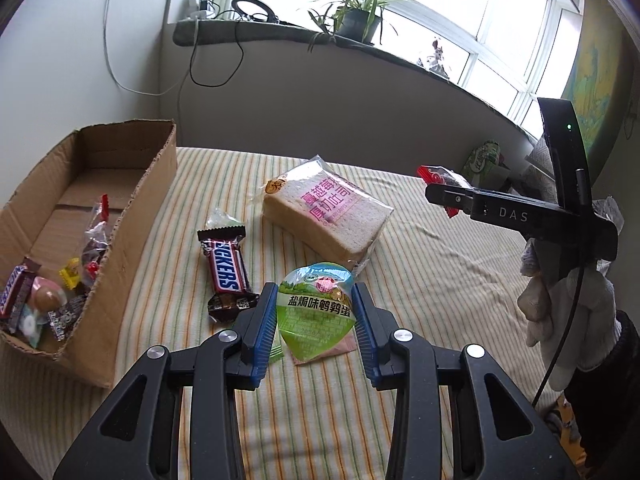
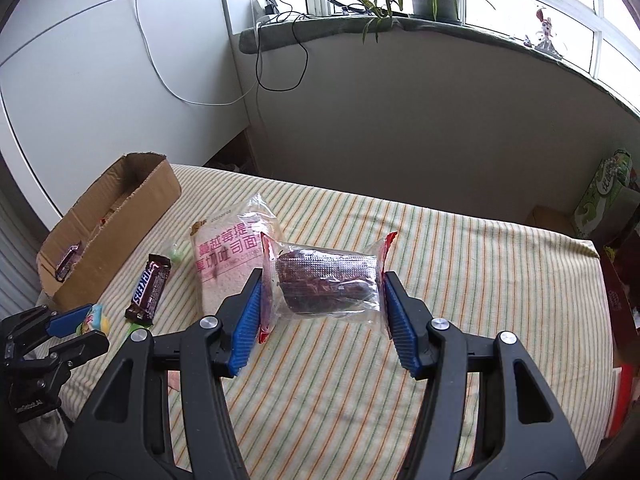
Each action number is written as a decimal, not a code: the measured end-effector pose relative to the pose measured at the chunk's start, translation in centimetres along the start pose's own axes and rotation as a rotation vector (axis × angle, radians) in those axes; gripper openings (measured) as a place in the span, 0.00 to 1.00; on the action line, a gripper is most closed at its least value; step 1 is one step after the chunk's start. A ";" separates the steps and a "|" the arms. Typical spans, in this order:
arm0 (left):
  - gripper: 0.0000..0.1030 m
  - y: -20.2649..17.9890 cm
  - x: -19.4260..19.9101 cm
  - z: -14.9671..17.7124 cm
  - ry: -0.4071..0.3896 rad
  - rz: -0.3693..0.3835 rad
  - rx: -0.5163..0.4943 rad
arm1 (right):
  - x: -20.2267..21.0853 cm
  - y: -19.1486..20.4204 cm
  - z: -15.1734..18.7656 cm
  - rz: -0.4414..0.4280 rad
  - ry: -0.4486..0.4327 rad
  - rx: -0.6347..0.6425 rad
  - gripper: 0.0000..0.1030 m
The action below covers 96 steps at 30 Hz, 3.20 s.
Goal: Organize snacks
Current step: 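Carry the jelly cup with left gripper while right gripper carries the cake packet to the box, then open left gripper inside the box while right gripper drops the cake packet in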
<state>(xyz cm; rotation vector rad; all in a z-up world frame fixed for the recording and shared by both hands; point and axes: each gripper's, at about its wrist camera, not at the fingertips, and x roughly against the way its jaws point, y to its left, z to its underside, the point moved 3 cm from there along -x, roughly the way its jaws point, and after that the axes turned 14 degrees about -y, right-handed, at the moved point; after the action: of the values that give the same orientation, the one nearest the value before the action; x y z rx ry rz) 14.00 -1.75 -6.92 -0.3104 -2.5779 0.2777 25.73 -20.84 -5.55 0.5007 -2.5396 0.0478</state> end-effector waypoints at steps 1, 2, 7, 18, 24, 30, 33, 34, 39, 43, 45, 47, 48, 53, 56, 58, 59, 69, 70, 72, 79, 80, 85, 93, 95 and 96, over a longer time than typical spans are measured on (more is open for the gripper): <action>0.34 0.2 0.3 -0.1 -0.006 -0.001 0.001 | 0.2 0.6 -0.2 -0.004 -0.003 0.006 0.58; 0.34 0.4 0.6 -0.2 -0.012 -0.002 0.005 | 0.4 1.1 -0.4 -0.008 -0.004 0.013 0.58; 0.34 1.7 2.1 -0.8 -0.044 -0.012 0.021 | 0.9 4.0 -1.3 -0.026 -0.016 0.049 0.58; 0.34 5.7 4.7 -1.6 -0.099 -0.053 0.062 | 0.0 9.8 -2.8 -0.074 -0.025 0.109 0.58; 0.34 8.1 5.7 -1.9 -0.127 -0.083 0.087 | -1.1 13.3 -3.4 -0.107 -0.021 0.145 0.58; 0.34 10.9 6.7 -2.5 -0.148 -0.119 0.100 | -2.6 16.5 -3.9 -0.142 -0.015 0.173 0.58; 0.34 12.2 6.8 -2.8 -0.155 -0.139 0.109 | -3.5 18.0 -4.0 -0.156 -0.011 0.190 0.58; 0.34 12.6 6.8 -2.9 -0.158 -0.145 0.111 | -3.8 18.4 -4.1 -0.160 -0.009 0.194 0.58; 0.34 14.4 6.8 -3.2 -0.167 -0.175 0.123 | -5.2 20.2 -4.4 -0.182 0.000 0.209 0.58; 0.34 15.6 6.4 -3.4 -0.169 -0.193 0.127 | -6.1 21.5 -4.6 -0.202 0.007 0.219 0.58; 0.34 16.0 6.1 -3.4 -0.167 -0.198 0.130 | -6.7 22.1 -4.6 -0.210 0.012 0.225 0.59; 0.34 16.4 5.8 -3.4 -0.165 -0.201 0.135 | -7.3 22.7 -4.5 -0.219 0.017 0.227 0.59; 0.34 16.6 5.7 -3.4 -0.164 -0.204 0.138 | -7.6 23.0 -4.5 -0.225 0.020 0.228 0.59; 0.34 17.4 5.7 -3.3 -0.160 -0.214 0.145 | -9.3 24.7 -4.3 -0.249 0.039 0.227 0.59; 0.34 18.0 5.7 -3.3 -0.160 -0.226 0.149 | -10.2 25.6 -4.2 -0.264 0.052 0.222 0.59; 0.34 18.3 5.7 -3.2 -0.158 -0.232 0.153 | -10.6 26.0 -4.1 -0.271 0.061 0.224 0.59; 0.34 18.4 5.7 -3.2 -0.157 -0.234 0.153 | -10.8 26.2 -4.0 -0.272 0.064 0.227 0.59; 0.35 18.8 5.6 -3.0 -0.148 -0.244 0.161 | -11.5 26.6 -3.5 -0.282 0.081 0.224 0.65; 0.36 18.7 5.7 -3.0 -0.148 -0.243 0.161 | -11.5 26.6 -3.5 -0.281 0.078 0.222 0.68; 0.37 18.7 5.7 -3.1 -0.150 -0.246 0.161 | -11.4 26.6 -3.6 -0.274 0.072 0.221 0.74; 0.44 18.9 5.9 -3.1 -0.152 -0.252 0.168 | -11.1 26.5 -3.7 -0.255 0.067 0.219 0.83; 0.47 18.9 5.9 -3.1 -0.152 -0.253 0.168 | -11.0 26.4 -3.7 -0.252 0.064 0.217 0.83; 0.51 18.7 6.2 -3.2 -0.161 -0.259 0.165 | -10.4 25.9 -3.9 -0.240 0.058 0.211 0.83; 0.51 17.9 7.1 -3.4 -0.170 -0.260 0.160 | -8.3 24.8 -4.2 -0.234 0.043 0.203 0.83; 0.51 17.6 7.3 -3.5 -0.174 -0.258 0.157 | -7.6 24.3 -4.2 -0.234 0.035 0.199 0.83; 0.51 17.4 7.5 -3.5 -0.176 -0.258 0.155 | -7.3 24.0 -4.3 -0.232 0.031 0.196 0.83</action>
<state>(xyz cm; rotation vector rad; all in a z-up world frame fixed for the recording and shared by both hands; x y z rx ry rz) 12.45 17.31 -4.84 0.1078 -2.7110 0.4235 24.95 4.55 -4.04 0.8607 -2.4425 0.2185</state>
